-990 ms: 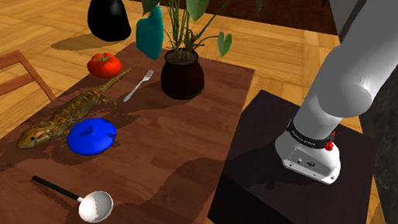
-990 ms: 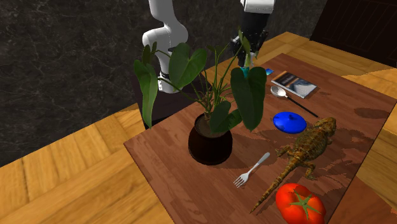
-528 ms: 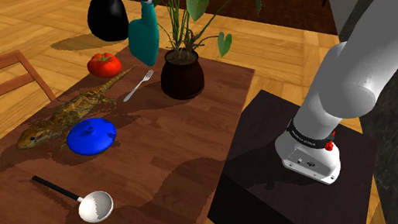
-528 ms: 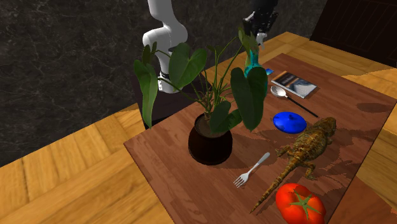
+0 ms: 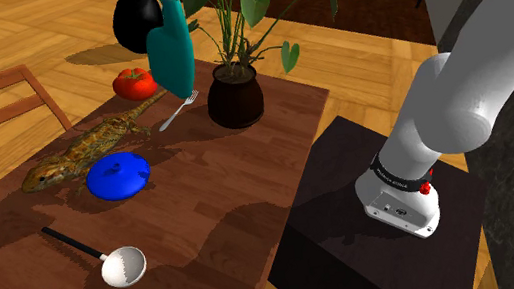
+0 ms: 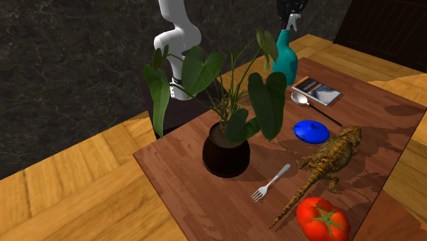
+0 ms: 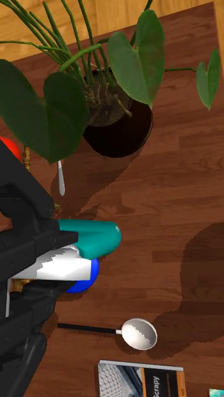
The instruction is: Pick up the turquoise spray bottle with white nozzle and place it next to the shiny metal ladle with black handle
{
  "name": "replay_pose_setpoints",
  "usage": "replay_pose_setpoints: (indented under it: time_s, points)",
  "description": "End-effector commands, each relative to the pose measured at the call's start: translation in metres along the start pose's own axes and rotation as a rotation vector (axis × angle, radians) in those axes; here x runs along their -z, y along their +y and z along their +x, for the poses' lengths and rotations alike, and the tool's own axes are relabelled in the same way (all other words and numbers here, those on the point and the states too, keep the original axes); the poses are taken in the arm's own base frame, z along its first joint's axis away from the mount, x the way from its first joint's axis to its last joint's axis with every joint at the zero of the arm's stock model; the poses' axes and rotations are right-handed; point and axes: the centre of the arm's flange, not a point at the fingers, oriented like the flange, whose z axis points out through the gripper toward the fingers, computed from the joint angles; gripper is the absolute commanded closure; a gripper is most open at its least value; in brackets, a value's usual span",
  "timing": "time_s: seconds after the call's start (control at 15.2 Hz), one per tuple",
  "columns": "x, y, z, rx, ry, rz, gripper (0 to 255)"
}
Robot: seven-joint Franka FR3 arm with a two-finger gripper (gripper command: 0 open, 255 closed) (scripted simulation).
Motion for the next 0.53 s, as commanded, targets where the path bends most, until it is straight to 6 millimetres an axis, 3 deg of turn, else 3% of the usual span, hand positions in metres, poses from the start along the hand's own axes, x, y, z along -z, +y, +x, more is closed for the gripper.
replay_pose_setpoints:
  time_s: [0.0,0.46]
  points:
    - [0.009,-0.024,-0.010,-0.002,-0.001,0.000,255]
    - [0.041,-0.101,-0.046,-0.002,-0.001,0.000,255]
